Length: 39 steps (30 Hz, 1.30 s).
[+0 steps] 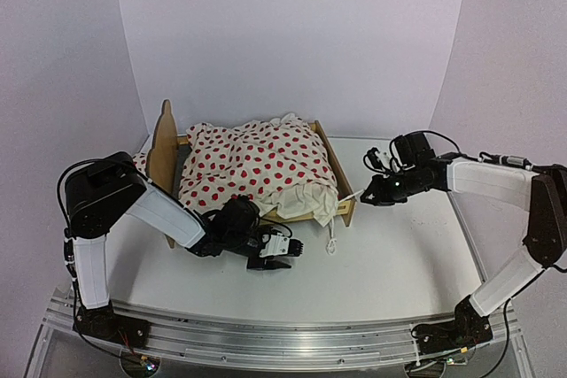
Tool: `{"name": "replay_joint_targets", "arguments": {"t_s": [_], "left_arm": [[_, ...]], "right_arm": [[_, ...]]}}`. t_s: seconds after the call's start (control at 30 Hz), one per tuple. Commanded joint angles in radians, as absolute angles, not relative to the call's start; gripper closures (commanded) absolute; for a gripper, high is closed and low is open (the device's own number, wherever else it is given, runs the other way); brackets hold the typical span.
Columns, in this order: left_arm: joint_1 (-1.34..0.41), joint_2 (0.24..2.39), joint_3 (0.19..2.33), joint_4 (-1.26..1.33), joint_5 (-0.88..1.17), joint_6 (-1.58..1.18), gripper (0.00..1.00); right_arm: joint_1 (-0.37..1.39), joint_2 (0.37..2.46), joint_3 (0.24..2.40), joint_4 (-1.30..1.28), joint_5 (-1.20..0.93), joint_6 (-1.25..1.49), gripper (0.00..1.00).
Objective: Set up the pet bed
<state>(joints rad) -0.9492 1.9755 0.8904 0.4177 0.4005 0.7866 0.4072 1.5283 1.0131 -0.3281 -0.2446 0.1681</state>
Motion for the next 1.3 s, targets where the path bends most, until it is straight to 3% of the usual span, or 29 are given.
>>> {"name": "replay_joint_targets", "arguments": {"t_s": [0.0, 0.27, 0.37, 0.5, 0.63, 0.73, 0.93, 1.1, 1.27], "left_arm": [[-0.967, 1.939, 0.922, 0.359, 0.475, 0.802, 0.42], [-0.970, 1.811, 0.905, 0.209, 0.463, 0.753, 0.42], [-0.969, 1.737, 0.924, 0.114, 0.464, 0.708, 0.41], [-0.969, 1.626, 0.959, -0.050, 0.442, 0.668, 0.40], [-0.963, 1.509, 0.981, -0.216, 0.366, 0.659, 0.37], [-0.939, 1.428, 1.006, -0.344, 0.250, 0.615, 0.29], [-0.839, 1.297, 0.963, -0.513, -0.023, 0.609, 0.12], [-0.700, 1.234, 0.916, -0.512, -0.103, 0.653, 0.10], [-0.644, 1.210, 0.848, -0.493, -0.136, 0.716, 0.14]], "right_arm": [[0.404, 1.464, 0.945, -0.317, -0.321, 0.214, 1.00], [0.404, 1.412, 0.830, -0.387, -0.281, 0.317, 0.98], [0.404, 1.433, 0.767, -0.440, -0.254, 0.400, 0.87], [0.404, 1.462, 0.715, -0.532, -0.214, 0.474, 0.63], [0.404, 1.407, 0.743, -0.612, -0.190, 0.502, 0.53], [0.416, 1.319, 0.810, -0.601, -0.167, 0.500, 0.43], [0.574, 1.286, 0.904, -0.357, -0.058, 0.458, 0.40], [0.658, 1.420, 0.919, -0.159, -0.008, 0.542, 0.41], [0.666, 1.588, 1.001, 0.055, -0.164, 0.582, 0.42]]}}
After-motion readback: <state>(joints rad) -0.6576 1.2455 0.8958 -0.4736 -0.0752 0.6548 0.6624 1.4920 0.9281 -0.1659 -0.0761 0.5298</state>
